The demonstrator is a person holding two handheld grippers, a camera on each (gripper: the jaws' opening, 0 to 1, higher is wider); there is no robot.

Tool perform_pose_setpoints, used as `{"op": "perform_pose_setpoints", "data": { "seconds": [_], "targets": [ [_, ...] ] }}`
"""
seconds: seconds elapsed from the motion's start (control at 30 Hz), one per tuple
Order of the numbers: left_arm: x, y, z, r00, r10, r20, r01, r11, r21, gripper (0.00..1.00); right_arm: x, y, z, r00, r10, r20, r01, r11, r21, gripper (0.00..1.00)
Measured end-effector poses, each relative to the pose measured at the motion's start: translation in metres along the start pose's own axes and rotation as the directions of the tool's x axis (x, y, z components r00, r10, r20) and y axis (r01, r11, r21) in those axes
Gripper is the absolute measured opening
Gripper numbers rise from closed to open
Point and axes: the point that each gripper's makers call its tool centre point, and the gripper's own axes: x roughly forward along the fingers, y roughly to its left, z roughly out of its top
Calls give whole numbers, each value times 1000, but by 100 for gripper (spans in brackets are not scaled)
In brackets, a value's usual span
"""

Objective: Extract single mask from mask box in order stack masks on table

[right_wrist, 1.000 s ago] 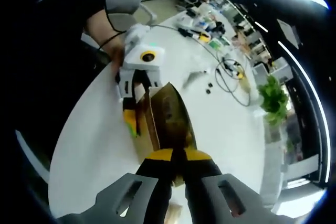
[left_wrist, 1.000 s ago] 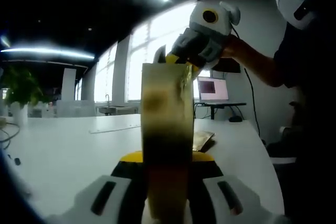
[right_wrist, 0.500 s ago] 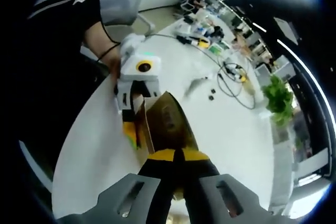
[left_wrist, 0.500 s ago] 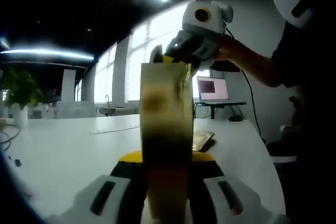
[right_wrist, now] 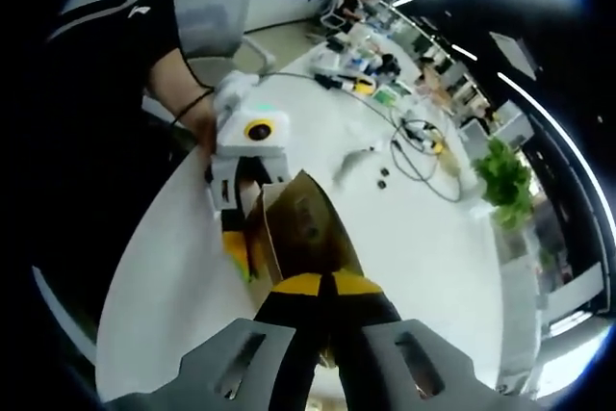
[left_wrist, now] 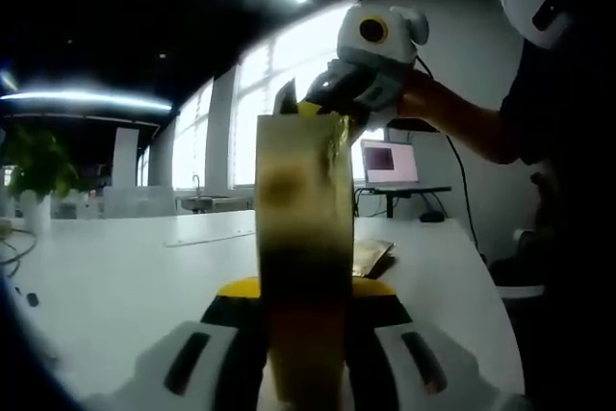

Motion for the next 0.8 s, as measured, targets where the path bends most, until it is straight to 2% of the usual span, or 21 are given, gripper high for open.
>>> {"op": "perform_pose_setpoints", "data": {
  "seconds": [0.33, 0.47, 0.8],
  "targets": [
    [-1, 1, -1, 1000, 1, -1, -1, 1000, 4, 32, -22, -11, 7, 993, -96, 66, 93, 995, 38, 0],
    [-1, 1, -1, 1000, 2, -1, -2, 1000, 4, 32, -33, -17, 12, 981, -161, 106, 156, 986, 57, 0],
    [-1, 1, -1, 1000, 4, -2, -4, 1000, 3, 32, -53, -25, 18, 952, -261, 161, 247, 964, 100, 0]
  ]
}}
